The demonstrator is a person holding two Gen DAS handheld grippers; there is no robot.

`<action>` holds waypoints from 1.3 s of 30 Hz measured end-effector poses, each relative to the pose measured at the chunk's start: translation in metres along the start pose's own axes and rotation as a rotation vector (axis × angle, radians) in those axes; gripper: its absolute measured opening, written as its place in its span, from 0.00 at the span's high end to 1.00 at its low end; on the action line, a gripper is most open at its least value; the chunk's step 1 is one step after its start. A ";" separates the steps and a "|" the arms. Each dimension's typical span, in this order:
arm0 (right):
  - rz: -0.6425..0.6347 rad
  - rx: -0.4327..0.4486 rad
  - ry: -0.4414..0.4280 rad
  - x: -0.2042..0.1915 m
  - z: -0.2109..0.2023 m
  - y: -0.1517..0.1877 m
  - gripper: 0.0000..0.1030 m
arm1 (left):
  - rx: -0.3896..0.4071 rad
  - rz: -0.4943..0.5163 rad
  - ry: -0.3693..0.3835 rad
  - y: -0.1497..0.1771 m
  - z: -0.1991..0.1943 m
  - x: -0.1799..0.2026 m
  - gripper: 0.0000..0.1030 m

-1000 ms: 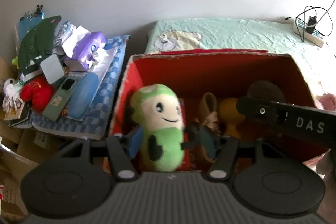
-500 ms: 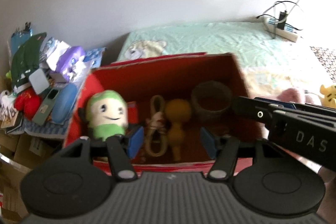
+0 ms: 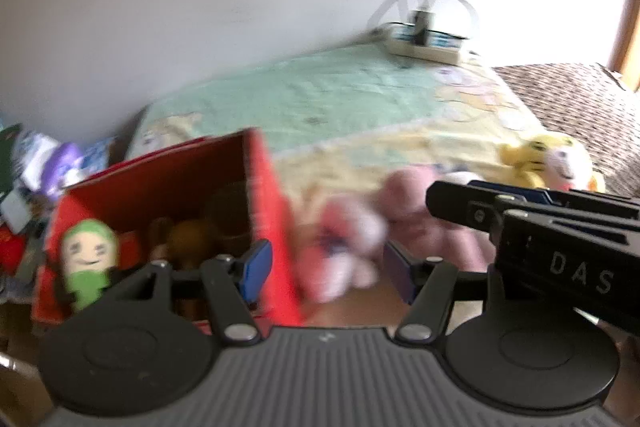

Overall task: Organize objects
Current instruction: 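Move the right gripper to the yellow tiger plush, then close the right gripper on the yellow tiger plush and lift it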

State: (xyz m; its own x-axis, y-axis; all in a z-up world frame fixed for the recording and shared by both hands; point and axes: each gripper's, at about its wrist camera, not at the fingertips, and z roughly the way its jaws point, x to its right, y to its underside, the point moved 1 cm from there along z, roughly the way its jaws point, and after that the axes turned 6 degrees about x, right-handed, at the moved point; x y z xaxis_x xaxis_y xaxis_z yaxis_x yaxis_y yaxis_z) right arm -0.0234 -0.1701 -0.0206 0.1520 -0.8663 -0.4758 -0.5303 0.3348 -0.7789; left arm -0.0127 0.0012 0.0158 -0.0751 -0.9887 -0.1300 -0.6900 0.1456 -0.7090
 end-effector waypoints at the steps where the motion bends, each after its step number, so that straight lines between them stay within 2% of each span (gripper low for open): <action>1: 0.006 0.008 0.017 0.009 -0.005 -0.001 0.72 | -0.001 0.013 0.021 -0.001 0.002 0.012 0.36; 13: 0.144 0.065 0.226 0.118 -0.047 -0.005 0.71 | -0.047 0.108 0.277 -0.014 0.038 0.128 0.32; 16: 0.175 0.070 0.268 0.140 -0.054 -0.005 0.69 | -0.066 0.105 0.329 -0.019 0.051 0.148 0.31; 20: 0.216 0.056 0.312 0.166 -0.054 -0.005 0.60 | -0.098 0.096 0.391 -0.025 0.070 0.169 0.29; 24: 0.268 0.018 0.321 0.188 -0.047 -0.003 0.53 | -0.113 0.092 0.413 -0.028 0.085 0.183 0.22; 33: 0.410 -0.067 0.274 0.225 -0.017 0.008 0.47 | -0.199 0.081 0.466 -0.026 0.117 0.197 0.21; 39: 0.434 -0.117 0.230 0.230 0.003 0.012 0.41 | -0.241 0.087 0.479 -0.026 0.136 0.202 0.18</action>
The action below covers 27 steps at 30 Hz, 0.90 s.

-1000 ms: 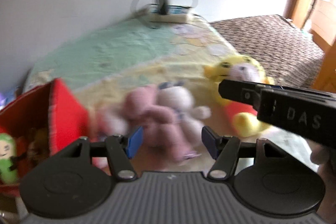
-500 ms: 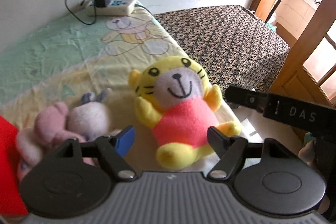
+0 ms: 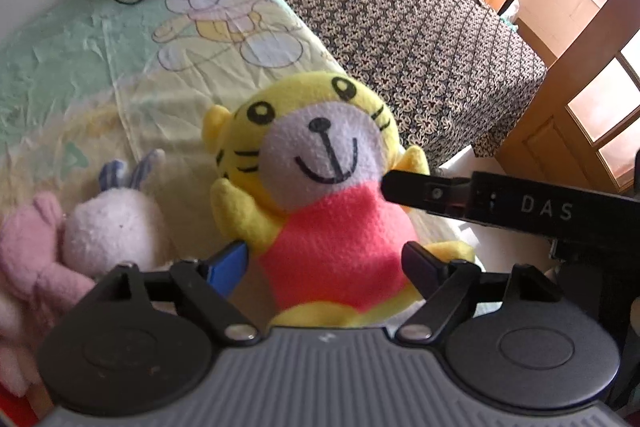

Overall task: Organize objects
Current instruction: 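Close the right gripper on the yellow tiger plush and lift it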

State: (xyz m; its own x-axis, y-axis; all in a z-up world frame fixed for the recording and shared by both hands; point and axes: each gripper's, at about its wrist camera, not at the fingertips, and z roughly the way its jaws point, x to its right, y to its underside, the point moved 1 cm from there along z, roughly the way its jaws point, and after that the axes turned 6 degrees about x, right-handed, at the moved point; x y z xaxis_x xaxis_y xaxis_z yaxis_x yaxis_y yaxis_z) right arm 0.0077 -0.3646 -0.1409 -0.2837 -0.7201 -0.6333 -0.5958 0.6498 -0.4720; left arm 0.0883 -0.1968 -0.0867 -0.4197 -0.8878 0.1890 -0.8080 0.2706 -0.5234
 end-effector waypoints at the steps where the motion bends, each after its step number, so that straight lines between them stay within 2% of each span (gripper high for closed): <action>1: 0.000 -0.004 -0.007 -0.002 0.003 -0.001 0.40 | -0.004 0.005 -0.003 -0.001 0.003 0.000 0.18; 10: 0.106 -0.065 -0.094 0.003 0.028 0.001 0.39 | -0.020 -0.009 0.010 -0.006 0.018 -0.008 0.14; 13: 0.123 -0.078 -0.128 0.000 0.029 0.002 0.47 | -0.024 -0.018 0.020 -0.007 0.021 -0.011 0.14; 18: 0.103 -0.076 -0.132 -0.006 0.020 0.001 0.57 | -0.014 -0.018 0.033 -0.006 0.015 -0.010 0.15; 27: 0.011 -0.005 -0.116 -0.021 -0.030 0.010 0.60 | 0.020 0.009 0.076 0.003 -0.009 0.003 0.18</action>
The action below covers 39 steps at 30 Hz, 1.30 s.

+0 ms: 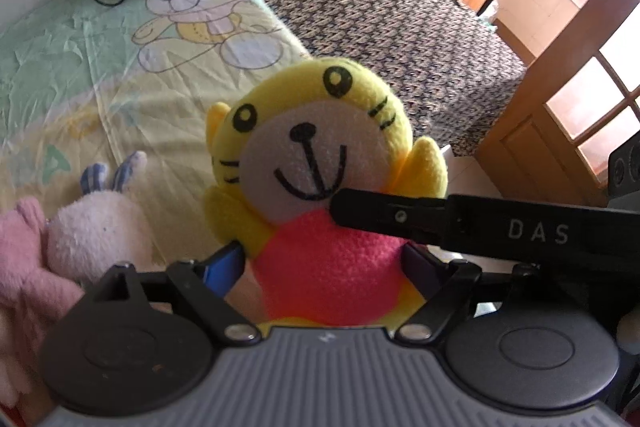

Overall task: Organize objects
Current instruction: 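Close the right gripper on the yellow tiger plush and lift it, then carry the yellow tiger plush with the right gripper to the red box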

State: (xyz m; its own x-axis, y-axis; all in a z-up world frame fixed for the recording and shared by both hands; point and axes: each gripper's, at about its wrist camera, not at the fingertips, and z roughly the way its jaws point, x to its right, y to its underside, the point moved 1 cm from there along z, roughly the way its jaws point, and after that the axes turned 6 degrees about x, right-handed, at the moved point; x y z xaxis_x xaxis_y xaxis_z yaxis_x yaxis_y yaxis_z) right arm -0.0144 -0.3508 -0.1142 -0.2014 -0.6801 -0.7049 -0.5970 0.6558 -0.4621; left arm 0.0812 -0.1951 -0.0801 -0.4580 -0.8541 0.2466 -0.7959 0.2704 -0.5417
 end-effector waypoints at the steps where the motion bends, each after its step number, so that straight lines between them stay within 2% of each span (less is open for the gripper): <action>1: -0.007 0.007 -0.002 -0.002 -0.006 0.002 0.60 | 0.010 0.010 0.006 0.002 -0.005 0.004 0.18; 10: -0.130 0.064 -0.041 -0.038 -0.047 0.021 0.60 | 0.104 0.058 0.038 0.020 -0.056 0.024 0.19; 17: -0.199 0.054 -0.137 -0.081 -0.044 0.036 0.60 | 0.219 0.067 -0.029 0.040 -0.105 0.017 0.19; 29: -0.317 -0.026 -0.286 -0.182 0.001 0.082 0.60 | 0.350 -0.045 -0.172 0.078 -0.196 -0.068 0.19; 39: -0.365 -0.051 -0.315 -0.262 0.056 0.119 0.60 | 0.413 -0.088 -0.245 0.092 -0.253 -0.150 0.19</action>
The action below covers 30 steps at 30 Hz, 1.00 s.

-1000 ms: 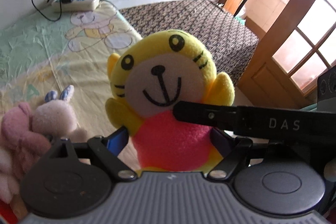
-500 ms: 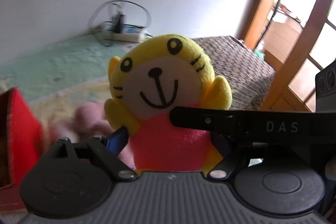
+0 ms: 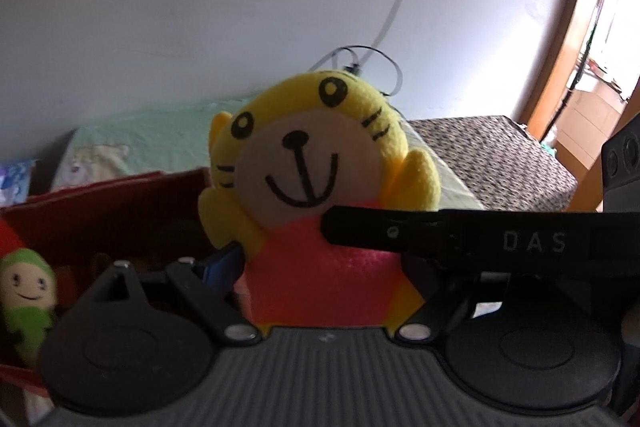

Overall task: Organize objects
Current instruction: 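Carry the yellow tiger plush with the right gripper to the red box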

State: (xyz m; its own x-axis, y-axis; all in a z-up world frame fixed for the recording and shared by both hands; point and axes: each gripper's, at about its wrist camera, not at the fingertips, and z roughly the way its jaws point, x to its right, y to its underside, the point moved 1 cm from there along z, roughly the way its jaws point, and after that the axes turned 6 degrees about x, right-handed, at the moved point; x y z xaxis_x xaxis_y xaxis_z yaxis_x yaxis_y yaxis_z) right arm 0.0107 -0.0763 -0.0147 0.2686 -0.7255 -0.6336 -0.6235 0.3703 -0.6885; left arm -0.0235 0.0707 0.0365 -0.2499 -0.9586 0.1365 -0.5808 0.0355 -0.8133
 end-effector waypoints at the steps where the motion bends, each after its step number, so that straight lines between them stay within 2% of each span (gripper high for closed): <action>1: -0.003 -0.001 0.003 -0.006 0.007 0.002 0.60 | 0.003 -0.004 -0.005 -0.001 -0.001 -0.011 0.18; 6: -0.022 -0.004 0.058 -0.030 0.043 0.014 0.60 | 0.001 -0.010 -0.019 -0.004 -0.002 -0.055 0.18; 9: -0.024 -0.014 0.113 -0.035 0.060 0.021 0.60 | -0.019 -0.021 -0.001 -0.001 0.006 -0.079 0.18; 16: -0.069 -0.022 0.215 -0.047 0.084 0.033 0.62 | -0.042 0.006 0.054 0.012 0.016 -0.104 0.17; 19: -0.059 -0.017 0.247 -0.044 0.092 0.038 0.64 | -0.056 -0.013 0.087 0.014 0.021 -0.117 0.17; 24: -0.063 -0.048 0.303 -0.041 0.107 0.050 0.66 | -0.090 -0.007 0.082 0.021 0.034 -0.129 0.14; 28: -0.086 -0.059 0.315 -0.041 0.108 0.055 0.66 | -0.151 -0.006 0.081 0.030 0.051 -0.134 0.16; 30: -0.082 -0.060 0.312 -0.041 0.108 0.055 0.65 | -0.156 -0.023 0.096 0.033 0.053 -0.137 0.15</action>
State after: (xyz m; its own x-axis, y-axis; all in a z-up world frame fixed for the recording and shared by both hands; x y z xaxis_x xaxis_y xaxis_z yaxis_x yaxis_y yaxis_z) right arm 0.0445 0.0361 -0.0644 0.0875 -0.8978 -0.4316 -0.6535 0.2753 -0.7051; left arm 0.0325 0.1882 -0.0392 -0.3035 -0.9285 0.2138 -0.6985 0.0642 -0.7127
